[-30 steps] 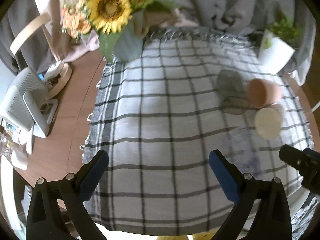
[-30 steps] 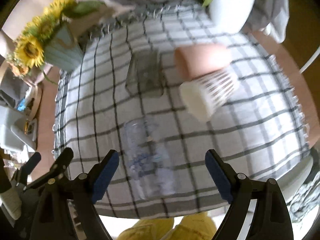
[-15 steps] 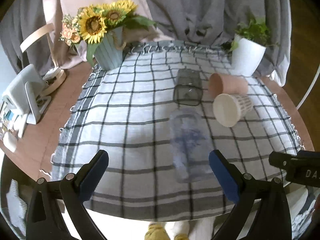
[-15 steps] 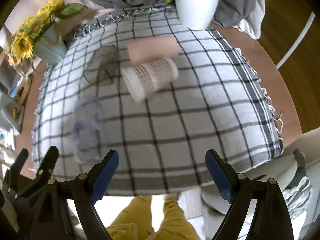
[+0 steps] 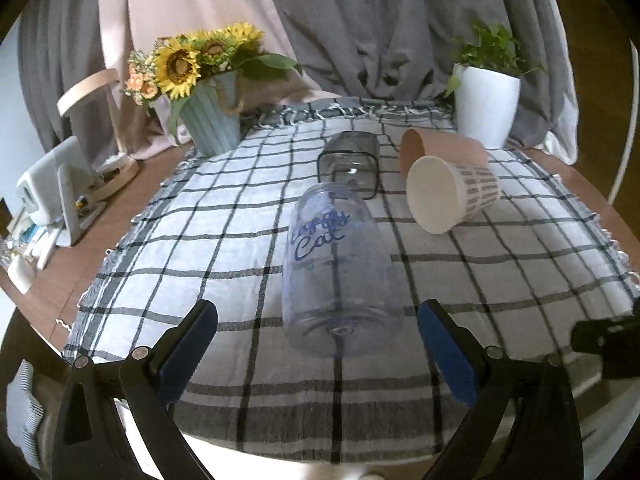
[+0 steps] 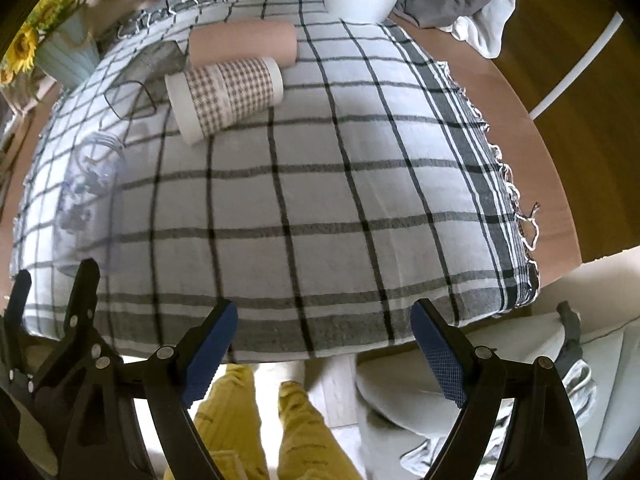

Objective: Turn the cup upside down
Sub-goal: 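Move the left tool to the upturned clear jar, then grasp the upturned jar with the left tool and straighten it on the cloth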

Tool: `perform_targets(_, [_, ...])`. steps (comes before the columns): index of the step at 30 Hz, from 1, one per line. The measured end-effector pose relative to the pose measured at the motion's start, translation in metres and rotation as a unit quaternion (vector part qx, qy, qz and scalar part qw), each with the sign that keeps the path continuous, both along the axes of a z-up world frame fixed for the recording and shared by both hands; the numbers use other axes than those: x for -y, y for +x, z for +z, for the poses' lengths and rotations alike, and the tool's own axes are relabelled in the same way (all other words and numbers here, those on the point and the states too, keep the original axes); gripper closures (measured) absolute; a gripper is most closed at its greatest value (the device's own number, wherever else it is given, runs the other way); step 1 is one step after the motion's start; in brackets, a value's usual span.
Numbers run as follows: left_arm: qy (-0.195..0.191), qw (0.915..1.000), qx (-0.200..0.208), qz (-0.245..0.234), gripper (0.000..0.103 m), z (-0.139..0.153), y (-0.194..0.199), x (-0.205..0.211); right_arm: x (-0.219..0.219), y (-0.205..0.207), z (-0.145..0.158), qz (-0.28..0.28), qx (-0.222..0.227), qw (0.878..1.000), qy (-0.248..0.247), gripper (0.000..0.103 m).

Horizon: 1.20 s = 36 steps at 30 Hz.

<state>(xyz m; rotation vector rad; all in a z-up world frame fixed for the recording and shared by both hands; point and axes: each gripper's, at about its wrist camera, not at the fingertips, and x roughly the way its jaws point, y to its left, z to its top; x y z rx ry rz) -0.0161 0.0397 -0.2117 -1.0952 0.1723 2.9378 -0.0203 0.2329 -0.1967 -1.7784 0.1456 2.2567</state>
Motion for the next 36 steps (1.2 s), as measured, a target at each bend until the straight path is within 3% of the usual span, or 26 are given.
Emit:
perform_targets(4, [-0.005, 0.9995, -0.03, 0.007, 0.002, -0.008, -0.002, -0.005, -0.002, -0.001, -0.012, 0.005, 0.009, 1.0, 0.003, 0.015])
perform_targets(9, [0.001, 0.9995, -0.031, 0.004, 0.008, -0.018, -0.004, -0.011, -0.006, 0.001, -0.023, 0.002, 0.024, 1.0, 0.006, 0.015])
perform_targets(12, [0.001, 0.9996, -0.027, 0.007, 0.02, -0.023, -0.006, -0.013, -0.008, 0.002, -0.026, 0.001, 0.029, 1.0, 0.009, 0.015])
perform_targets(18, [-0.011, 0.9991, -0.041, 0.005, 0.032, -0.025, -0.007, -0.016, -0.007, 0.004, -0.027, 0.0, 0.031, 1.0, 0.008, 0.015])
perform_targets(26, [-0.017, 0.9992, -0.036, 0.001, 0.032, -0.023, -0.008, -0.016, -0.003, 0.003, -0.028, 0.01, 0.032, 0.999, 0.002, 0.015])
perform_targets(36, [-0.017, 0.9989, -0.038, -0.019, 0.032, 0.005, -0.001, -0.015, 0.004, 0.002, -0.013, 0.017, 0.017, 1.0, -0.009, 0.015])
